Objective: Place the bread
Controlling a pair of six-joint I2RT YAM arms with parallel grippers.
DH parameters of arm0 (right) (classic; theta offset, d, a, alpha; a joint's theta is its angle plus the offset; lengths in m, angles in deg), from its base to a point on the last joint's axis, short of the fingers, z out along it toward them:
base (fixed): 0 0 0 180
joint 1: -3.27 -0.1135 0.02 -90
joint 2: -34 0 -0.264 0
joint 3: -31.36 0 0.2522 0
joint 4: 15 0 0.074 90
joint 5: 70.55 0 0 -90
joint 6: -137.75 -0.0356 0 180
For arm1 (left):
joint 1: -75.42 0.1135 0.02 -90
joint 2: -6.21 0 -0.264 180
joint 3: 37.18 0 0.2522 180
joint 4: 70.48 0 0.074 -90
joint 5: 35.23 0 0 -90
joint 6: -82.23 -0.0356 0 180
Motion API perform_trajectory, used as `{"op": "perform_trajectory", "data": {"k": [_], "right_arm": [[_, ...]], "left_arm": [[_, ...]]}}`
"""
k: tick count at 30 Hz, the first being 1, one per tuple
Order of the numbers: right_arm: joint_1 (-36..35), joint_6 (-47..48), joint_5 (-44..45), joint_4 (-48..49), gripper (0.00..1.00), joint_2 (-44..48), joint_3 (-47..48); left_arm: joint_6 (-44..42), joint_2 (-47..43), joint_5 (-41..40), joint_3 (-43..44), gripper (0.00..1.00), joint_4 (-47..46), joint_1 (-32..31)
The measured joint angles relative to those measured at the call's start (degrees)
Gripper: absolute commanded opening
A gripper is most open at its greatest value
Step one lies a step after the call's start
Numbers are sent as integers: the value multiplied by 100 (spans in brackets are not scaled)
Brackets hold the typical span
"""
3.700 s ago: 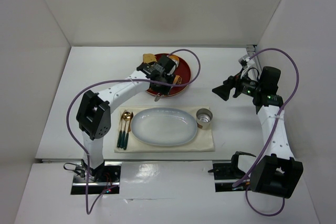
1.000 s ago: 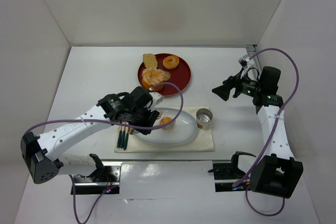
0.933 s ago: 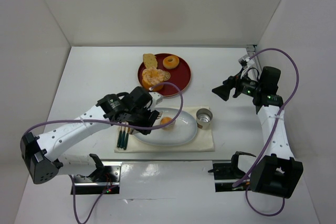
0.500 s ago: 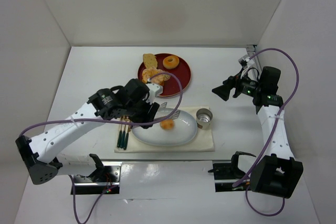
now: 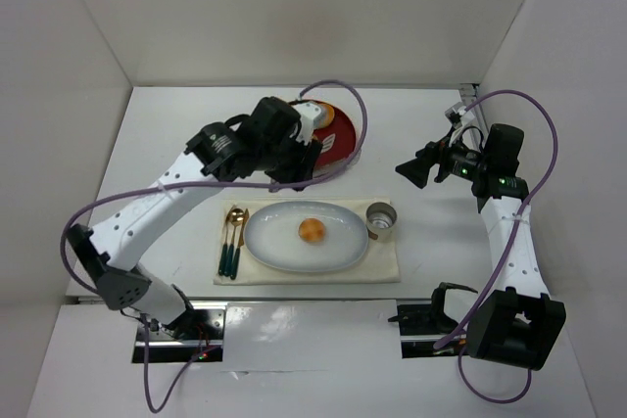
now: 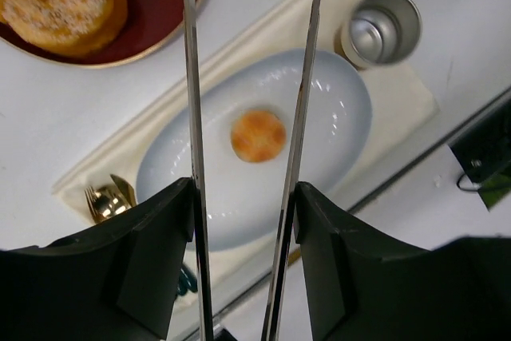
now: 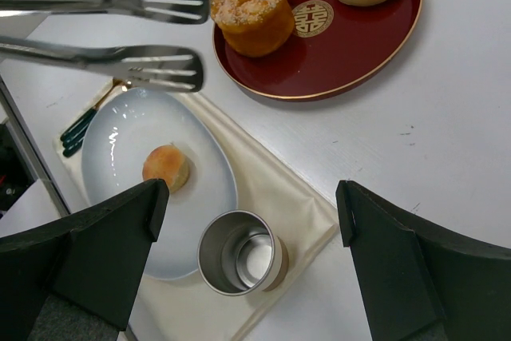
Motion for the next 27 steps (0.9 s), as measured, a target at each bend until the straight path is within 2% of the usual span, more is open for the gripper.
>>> {"op": "perform_trajectory", "data": {"k": [8, 13, 16, 24, 27], "right_arm": [[0, 2, -28, 0, 100, 0, 0], [0, 2, -28, 0, 100, 0, 0], [0, 2, -22, 0, 100, 0, -2], [0, -4, 74, 4, 100, 0, 0], [0, -13, 101, 7, 100, 0, 0]], "left_arm": [[-323, 1294, 103, 1069, 64, -382, 855], [-319, 1427, 262, 1005, 64, -852, 1421], [-282, 1235, 326, 507, 64, -1405, 1921], [-144, 151, 109, -2083, 64, -2830, 3703], [-160, -105, -70, -2905, 64, -3314, 4192]]}}
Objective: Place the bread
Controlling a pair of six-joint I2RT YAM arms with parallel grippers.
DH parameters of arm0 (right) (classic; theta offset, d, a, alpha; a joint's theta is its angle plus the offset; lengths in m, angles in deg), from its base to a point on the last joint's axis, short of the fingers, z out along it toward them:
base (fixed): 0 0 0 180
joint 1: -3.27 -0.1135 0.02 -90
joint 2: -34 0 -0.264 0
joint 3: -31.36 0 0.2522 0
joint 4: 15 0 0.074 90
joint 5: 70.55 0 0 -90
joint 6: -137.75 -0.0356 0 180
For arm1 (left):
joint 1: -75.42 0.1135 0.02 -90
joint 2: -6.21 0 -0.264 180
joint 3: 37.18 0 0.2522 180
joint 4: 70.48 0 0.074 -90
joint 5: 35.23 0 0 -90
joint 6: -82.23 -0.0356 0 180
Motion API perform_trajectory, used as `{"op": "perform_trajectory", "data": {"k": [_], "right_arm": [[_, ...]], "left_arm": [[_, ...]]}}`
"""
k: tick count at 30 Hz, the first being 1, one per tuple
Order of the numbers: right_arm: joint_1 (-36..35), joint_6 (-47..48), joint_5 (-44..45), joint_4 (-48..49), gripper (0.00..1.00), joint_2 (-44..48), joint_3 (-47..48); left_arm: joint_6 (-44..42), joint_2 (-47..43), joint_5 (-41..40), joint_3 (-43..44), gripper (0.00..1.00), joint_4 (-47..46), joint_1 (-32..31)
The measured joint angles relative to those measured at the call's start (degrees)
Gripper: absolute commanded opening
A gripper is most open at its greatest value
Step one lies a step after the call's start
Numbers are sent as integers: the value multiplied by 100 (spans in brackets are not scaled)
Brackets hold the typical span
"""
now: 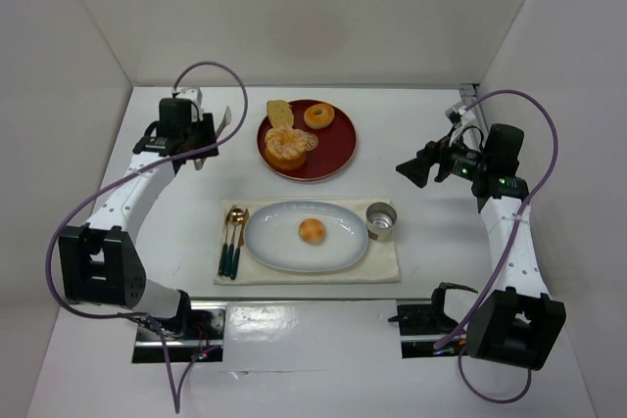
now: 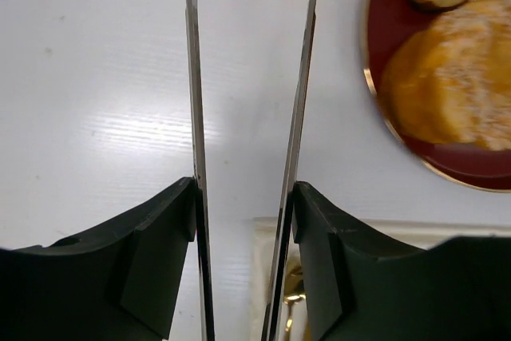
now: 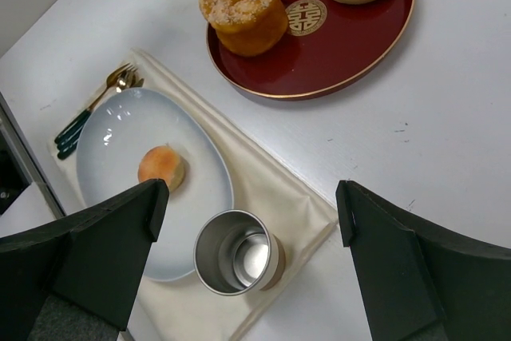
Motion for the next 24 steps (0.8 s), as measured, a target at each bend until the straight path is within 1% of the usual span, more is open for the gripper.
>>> {"op": "perform_trajectory", "data": {"k": [2, 4, 9, 13, 16, 20, 22, 24], "right_arm": [[0, -17, 17, -2, 100, 0, 0], [0, -39, 37, 0, 100, 0, 0], [0, -50, 87, 0, 100, -2, 0], [0, -61, 111, 0, 100, 0, 0], [0, -63, 116, 0, 100, -2, 0], [0, -63, 111, 0, 100, 0, -2], [0, -63, 111, 0, 100, 0, 0], [0, -63, 111, 0, 100, 0, 0]], "left_arm": [[-7, -76, -90, -433, 64, -293, 195], [-15, -61, -131, -691, 64, -476, 341], [-57, 240, -144, -765, 64, -820, 774], [-175, 529, -308, -765, 64, -997, 1088], [-251, 841, -422, -758, 64, -1049, 1134], [-315, 1279, -426, -754, 67, -1012, 1119], [-317, 1447, -402, -743, 70, -949, 1115], [-313, 1644, -376, -678, 71, -800, 1115]]}}
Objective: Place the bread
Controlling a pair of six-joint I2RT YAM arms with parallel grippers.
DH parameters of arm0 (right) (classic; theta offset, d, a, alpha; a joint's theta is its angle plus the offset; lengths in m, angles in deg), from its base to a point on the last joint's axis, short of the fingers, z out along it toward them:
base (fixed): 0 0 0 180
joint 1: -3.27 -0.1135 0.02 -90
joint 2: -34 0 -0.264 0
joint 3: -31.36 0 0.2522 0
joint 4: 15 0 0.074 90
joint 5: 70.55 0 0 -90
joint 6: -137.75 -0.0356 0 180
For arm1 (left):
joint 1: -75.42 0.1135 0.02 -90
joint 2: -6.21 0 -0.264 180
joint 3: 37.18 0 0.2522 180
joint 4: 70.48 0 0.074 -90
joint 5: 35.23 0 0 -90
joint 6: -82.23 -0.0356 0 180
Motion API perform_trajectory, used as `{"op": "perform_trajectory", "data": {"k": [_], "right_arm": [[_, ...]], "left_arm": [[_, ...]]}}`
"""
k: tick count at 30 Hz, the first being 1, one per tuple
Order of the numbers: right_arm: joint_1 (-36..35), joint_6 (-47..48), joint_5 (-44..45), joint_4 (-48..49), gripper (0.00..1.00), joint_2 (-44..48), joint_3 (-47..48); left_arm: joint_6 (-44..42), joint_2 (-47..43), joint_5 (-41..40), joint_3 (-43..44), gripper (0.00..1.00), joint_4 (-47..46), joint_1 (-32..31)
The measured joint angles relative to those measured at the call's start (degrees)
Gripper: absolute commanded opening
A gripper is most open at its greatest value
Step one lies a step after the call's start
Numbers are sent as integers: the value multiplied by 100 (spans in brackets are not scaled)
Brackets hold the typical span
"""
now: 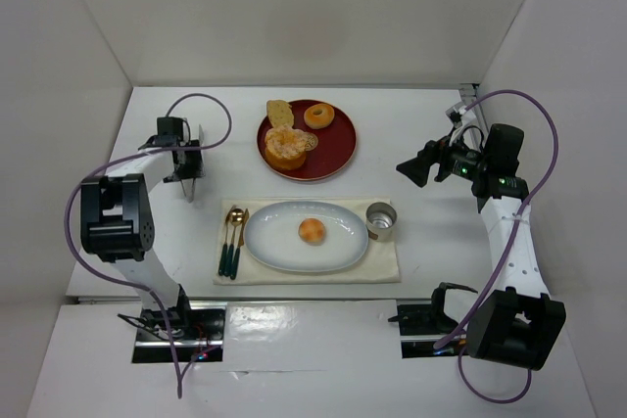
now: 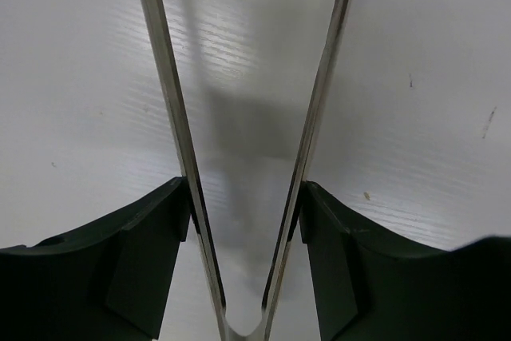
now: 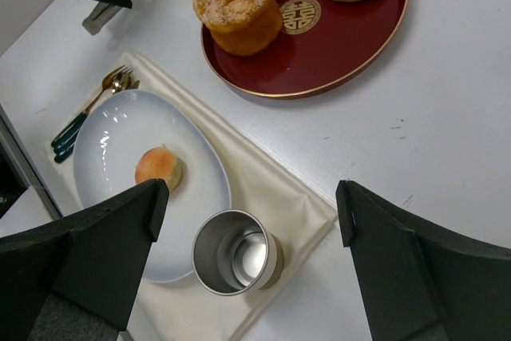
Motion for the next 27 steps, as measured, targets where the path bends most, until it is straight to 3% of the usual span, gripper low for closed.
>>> {"op": "perform_trajectory", "data": {"k": [10, 17, 22, 27], "right_arm": [[0, -20, -2, 0, 100, -2, 0], [0, -39, -4, 0, 100, -2, 0], [0, -210, 48, 7, 100, -2, 0], [0, -540, 201, 70, 100, 0, 0]], "left_arm": [[33, 535, 87, 323, 81, 492, 0], [96, 426, 98, 341, 99, 640, -20], [334, -385, 37, 339, 100, 754, -212], [522, -1784, 116, 227, 100, 704, -715]]}}
